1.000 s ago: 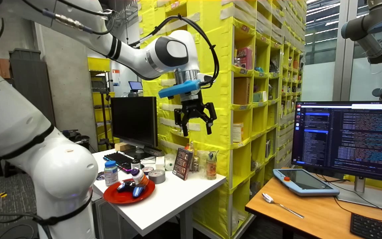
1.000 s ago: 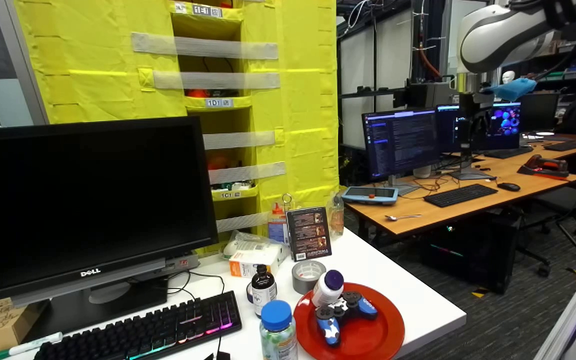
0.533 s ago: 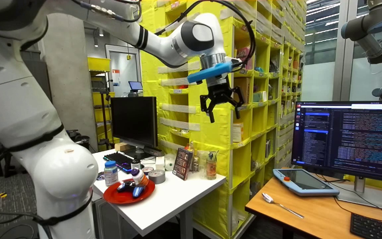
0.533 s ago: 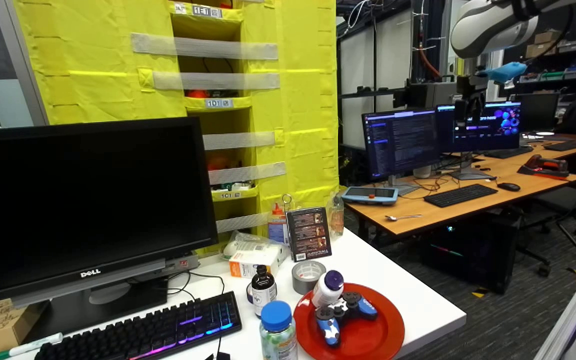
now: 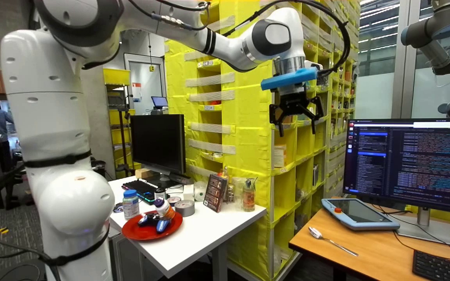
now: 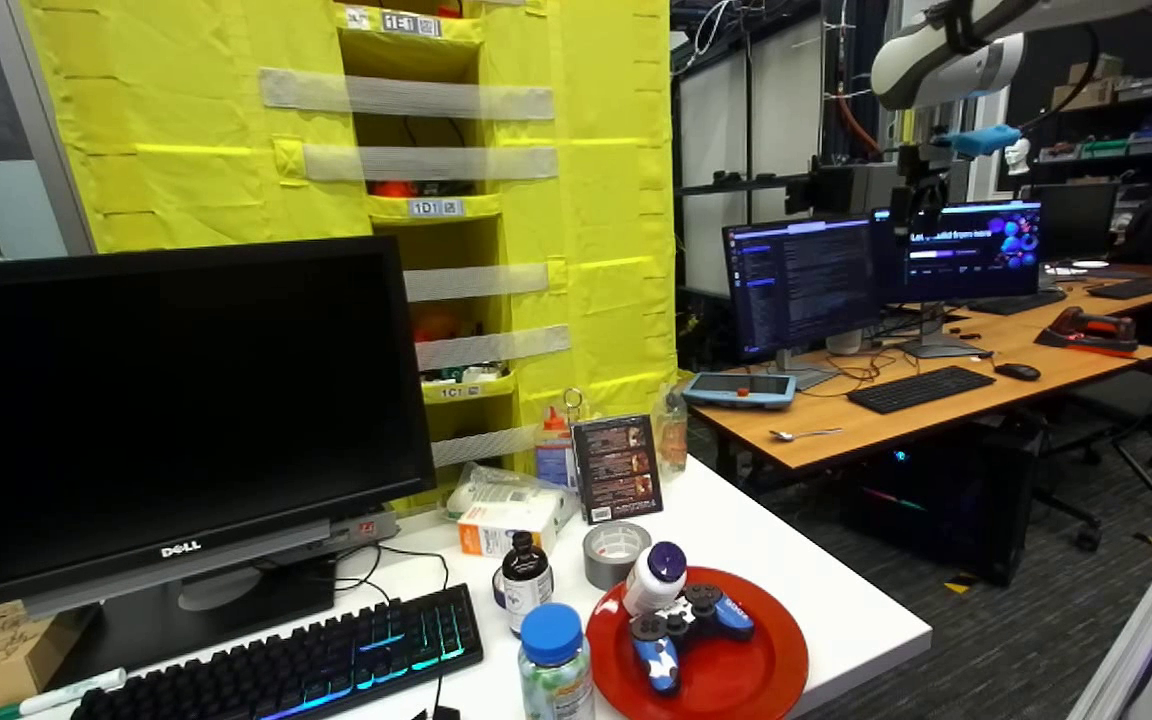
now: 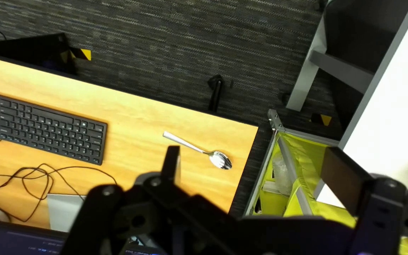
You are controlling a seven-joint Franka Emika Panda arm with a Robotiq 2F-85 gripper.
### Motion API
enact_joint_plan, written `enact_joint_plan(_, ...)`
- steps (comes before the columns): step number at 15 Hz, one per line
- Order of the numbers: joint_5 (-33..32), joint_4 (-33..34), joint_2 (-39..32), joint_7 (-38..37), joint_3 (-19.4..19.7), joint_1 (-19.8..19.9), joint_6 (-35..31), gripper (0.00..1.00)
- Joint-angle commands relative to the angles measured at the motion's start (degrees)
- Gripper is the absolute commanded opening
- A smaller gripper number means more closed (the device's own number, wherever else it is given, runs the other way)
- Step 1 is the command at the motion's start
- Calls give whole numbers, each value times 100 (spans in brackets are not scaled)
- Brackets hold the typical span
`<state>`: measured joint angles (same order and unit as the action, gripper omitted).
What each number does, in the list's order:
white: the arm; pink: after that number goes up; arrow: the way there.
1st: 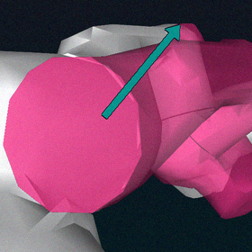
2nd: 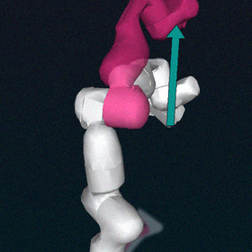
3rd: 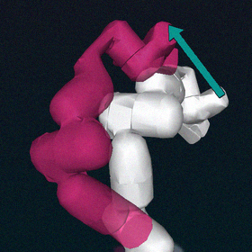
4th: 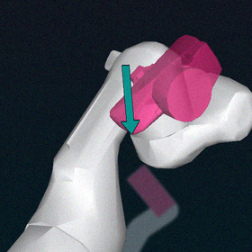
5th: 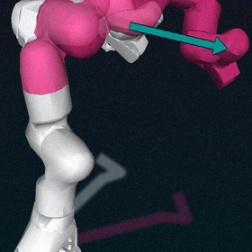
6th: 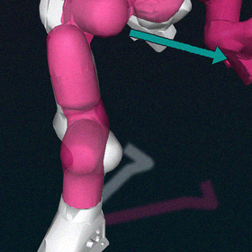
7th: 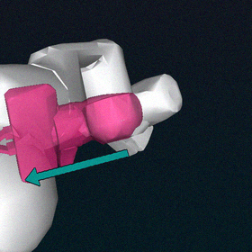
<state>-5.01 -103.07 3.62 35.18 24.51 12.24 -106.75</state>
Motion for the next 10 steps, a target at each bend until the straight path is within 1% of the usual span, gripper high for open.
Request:
enact_joint_plan(1, 656, 1099, -1152, 682, 33, 476, 360, 100)
enact_joint_plan(4, 1034, 1986, -2083, 1277, -54, 1131, 409, 100)
enact_joint_plan(7, 1097, 2828, -2862, 1587, -198, 1820, 260, 100)
enact_joint_plan(10, 1209, 3698, -3509, 1863, -421, 2503, 164, 100)
